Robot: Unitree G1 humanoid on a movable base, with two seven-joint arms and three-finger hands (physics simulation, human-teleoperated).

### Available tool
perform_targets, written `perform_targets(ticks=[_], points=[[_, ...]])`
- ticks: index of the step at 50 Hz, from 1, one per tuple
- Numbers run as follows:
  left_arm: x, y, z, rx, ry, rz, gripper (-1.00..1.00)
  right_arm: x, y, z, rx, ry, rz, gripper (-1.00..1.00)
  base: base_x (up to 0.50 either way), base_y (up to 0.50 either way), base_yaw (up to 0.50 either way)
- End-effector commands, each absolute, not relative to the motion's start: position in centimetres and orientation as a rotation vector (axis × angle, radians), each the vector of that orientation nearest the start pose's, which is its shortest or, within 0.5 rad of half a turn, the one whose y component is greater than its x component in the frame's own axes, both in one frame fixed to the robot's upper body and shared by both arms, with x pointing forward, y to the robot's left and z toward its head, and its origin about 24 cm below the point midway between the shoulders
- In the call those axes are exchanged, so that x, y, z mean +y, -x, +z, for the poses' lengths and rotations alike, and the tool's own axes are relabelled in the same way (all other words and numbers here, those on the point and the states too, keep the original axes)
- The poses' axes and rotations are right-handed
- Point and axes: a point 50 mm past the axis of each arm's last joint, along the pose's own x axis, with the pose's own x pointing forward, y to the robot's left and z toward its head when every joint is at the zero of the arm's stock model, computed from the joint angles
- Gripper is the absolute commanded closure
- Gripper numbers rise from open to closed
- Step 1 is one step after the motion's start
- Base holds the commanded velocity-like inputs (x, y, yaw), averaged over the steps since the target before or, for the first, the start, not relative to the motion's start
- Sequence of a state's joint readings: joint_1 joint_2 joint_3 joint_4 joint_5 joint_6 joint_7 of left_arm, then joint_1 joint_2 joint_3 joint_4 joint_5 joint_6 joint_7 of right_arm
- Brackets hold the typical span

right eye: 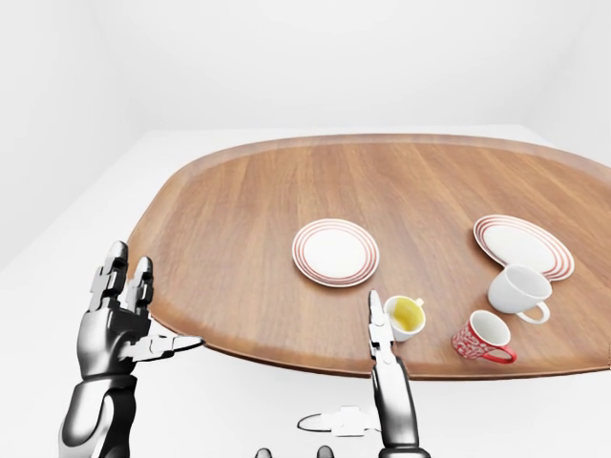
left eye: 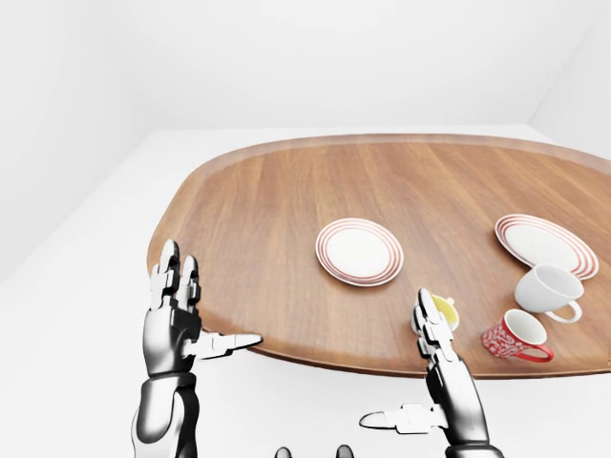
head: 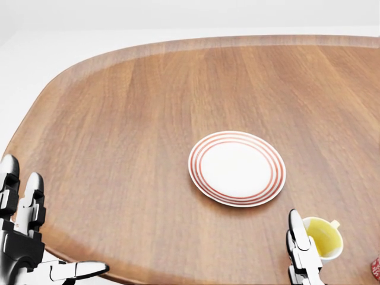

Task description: Put the red mug on the left plate.

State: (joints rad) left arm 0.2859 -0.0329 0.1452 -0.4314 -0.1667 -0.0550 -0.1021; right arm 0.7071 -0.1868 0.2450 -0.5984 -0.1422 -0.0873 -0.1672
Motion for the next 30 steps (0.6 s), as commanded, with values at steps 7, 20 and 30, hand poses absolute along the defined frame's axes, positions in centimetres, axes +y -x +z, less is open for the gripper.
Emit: perform_targets(ticks=[7,20,30], points=[[19.03,-19.24,8.64,-0.232,0.111,0.110,-1.00,-14.73,-11.85,6.16,0.011,0.178,-0.009,-1.00,0.50,-0.05,0.00],[19.03,-19.27,8.63,-0.231,0.110,0.110,-1.00,-14.71,-11.78,6.14,0.015,0.171,-0.003,-1.00,0.50,-0.18,0.00],[19.02,-19.27,8.65,-0.231,0.111,0.109,-1.00,-14.66,-11.78,6.21,0.012,0.174,-0.001,-1.00,0.50,-0.27,0.00]])
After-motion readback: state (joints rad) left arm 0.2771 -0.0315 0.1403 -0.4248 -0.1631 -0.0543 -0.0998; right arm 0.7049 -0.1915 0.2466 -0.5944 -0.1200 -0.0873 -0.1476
